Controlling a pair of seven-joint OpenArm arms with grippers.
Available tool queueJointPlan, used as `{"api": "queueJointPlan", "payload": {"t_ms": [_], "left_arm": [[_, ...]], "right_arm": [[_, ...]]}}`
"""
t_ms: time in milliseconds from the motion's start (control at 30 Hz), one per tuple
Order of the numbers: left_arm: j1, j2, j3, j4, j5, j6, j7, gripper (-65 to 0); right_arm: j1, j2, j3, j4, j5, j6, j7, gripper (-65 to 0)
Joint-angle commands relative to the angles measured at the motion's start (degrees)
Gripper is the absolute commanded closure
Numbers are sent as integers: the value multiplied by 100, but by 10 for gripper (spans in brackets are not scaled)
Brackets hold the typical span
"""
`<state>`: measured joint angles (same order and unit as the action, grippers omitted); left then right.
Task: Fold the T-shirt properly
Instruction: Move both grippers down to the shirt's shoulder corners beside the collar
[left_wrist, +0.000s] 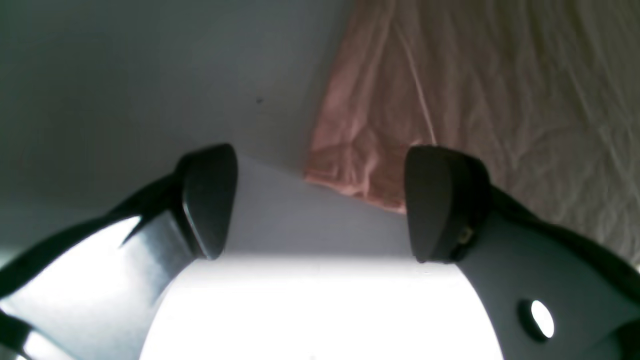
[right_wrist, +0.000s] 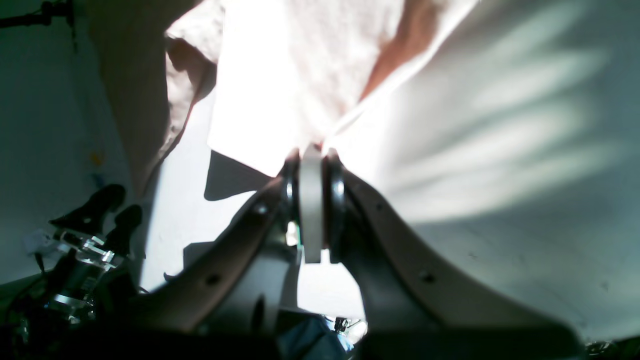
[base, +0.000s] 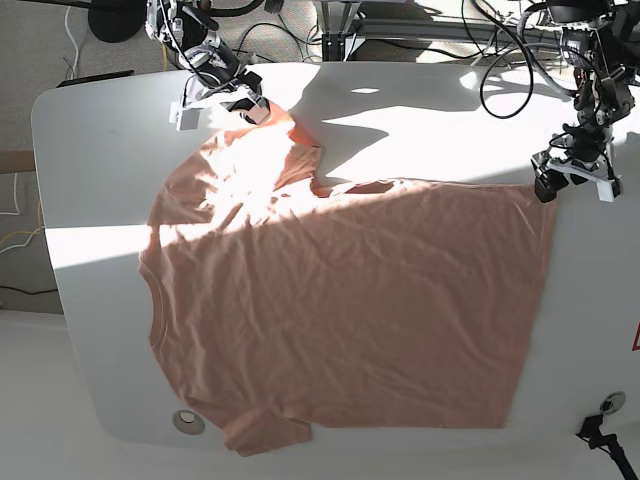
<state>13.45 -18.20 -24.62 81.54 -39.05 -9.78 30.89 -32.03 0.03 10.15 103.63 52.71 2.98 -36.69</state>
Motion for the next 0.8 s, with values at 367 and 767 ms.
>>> {"api": "queueJointPlan", "payload": {"t_ms": [367,767], "left_arm": [[-277,-75,524,-448,-73,-55,-78,-494],[-286,-66,524,-448,-73,-55,-78,-329]], "right_arm": [[-19,10,9,94,61,110,34,0],[-10,1,9,94,61,128,34,0]]}}
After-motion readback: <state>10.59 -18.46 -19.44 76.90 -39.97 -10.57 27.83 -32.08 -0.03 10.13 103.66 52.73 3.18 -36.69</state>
